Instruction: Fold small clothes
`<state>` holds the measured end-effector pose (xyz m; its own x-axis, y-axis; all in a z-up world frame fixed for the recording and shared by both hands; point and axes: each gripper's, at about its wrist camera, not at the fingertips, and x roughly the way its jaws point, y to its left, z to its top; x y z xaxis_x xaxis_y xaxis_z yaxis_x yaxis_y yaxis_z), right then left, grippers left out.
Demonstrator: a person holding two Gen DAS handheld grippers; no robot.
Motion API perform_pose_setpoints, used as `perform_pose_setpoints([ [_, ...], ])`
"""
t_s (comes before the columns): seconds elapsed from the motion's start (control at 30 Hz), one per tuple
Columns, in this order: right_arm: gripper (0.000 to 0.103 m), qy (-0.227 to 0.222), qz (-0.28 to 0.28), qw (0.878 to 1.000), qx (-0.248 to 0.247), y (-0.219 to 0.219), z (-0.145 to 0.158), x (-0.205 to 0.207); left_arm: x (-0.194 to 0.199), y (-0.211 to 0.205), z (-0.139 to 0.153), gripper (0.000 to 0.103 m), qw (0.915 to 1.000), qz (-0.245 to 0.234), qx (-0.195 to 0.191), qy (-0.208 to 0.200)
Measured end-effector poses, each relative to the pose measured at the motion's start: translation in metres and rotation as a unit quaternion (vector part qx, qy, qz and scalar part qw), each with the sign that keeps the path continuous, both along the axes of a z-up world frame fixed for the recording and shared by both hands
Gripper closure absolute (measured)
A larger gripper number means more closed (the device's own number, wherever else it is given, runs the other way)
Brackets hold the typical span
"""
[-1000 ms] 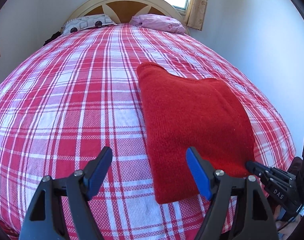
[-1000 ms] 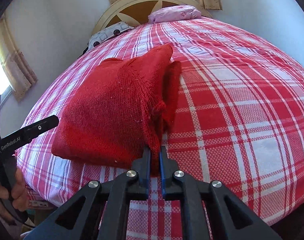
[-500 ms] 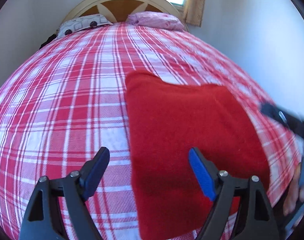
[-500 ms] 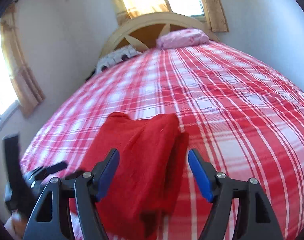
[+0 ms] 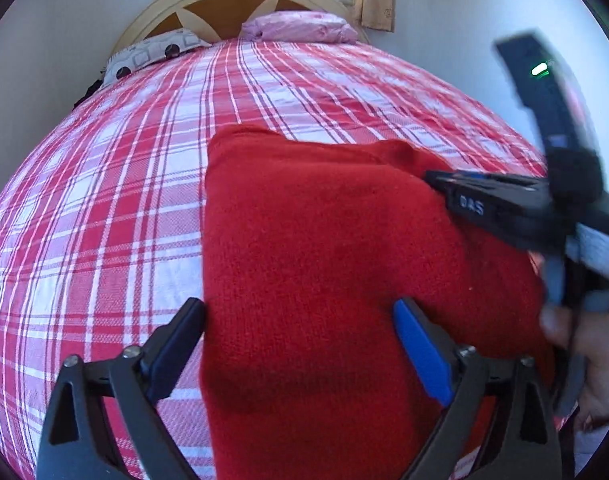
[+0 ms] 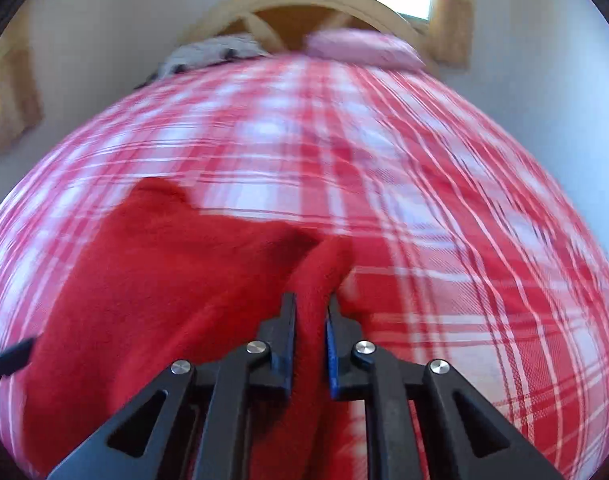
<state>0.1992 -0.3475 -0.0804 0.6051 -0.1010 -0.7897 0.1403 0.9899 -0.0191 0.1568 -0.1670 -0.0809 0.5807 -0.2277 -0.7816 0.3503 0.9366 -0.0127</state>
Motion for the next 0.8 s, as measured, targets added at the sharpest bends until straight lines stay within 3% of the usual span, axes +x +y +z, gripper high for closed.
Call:
perform_pose_setpoints([
  [0.07,0.092,-0.005,-0.004,0.999,0.051,-0.018,-0.009,0.002,0.003,-0.006,-0.004,0.000,0.9999,0.001,0.005,0.009],
  [0.2,0.092,-0.013,0.017,1.000,0.013,-0.008,-0.002,-0.007,0.004,-0.004,-0.005,0.000,0.9997,0.012,-0.006,0.019],
  [0.33,0.089,-0.042,-0.002,0.998,0.050,-0.017,0.018,-0.032,0.001,-0.001,-0.003,0.000,0.9997,0.016,-0.009,0.018],
  [0.4,0.089,-0.080,-0.015,0.995,0.064,-0.017,0.035,-0.056,0.000,0.000,-0.003,0.000,0.9998,0.014,-0.007,0.015],
  [0.53,0.086,-0.110,0.027,0.990,0.083,0.007,0.053,-0.100,0.001,-0.001,-0.003,0.000,0.9996,0.019,-0.010,0.018],
  [0.6,0.071,-0.081,0.044,0.993,0.073,0.023,0.039,-0.108,-0.001,-0.003,-0.002,0.000,0.9997,0.021,-0.005,0.013],
  [0.63,0.069,-0.065,0.042,0.995,0.069,0.027,0.030,-0.108,-0.002,-0.004,-0.002,0.000,0.9997,0.020,-0.001,0.009],
  [0.67,0.067,-0.064,0.034,0.994,0.080,0.025,0.022,-0.110,-0.004,-0.009,-0.004,0.000,0.9995,0.014,0.029,0.001],
  [0.77,0.044,-0.045,-0.018,0.983,0.177,-0.004,-0.006,-0.112,-0.014,-0.015,-0.002,0.000,0.9978,-0.002,0.056,-0.034],
  [0.8,0.044,-0.050,-0.026,0.976,0.209,-0.012,-0.010,-0.114,-0.013,-0.016,-0.002,0.000,0.9981,-0.004,0.055,-0.028],
])
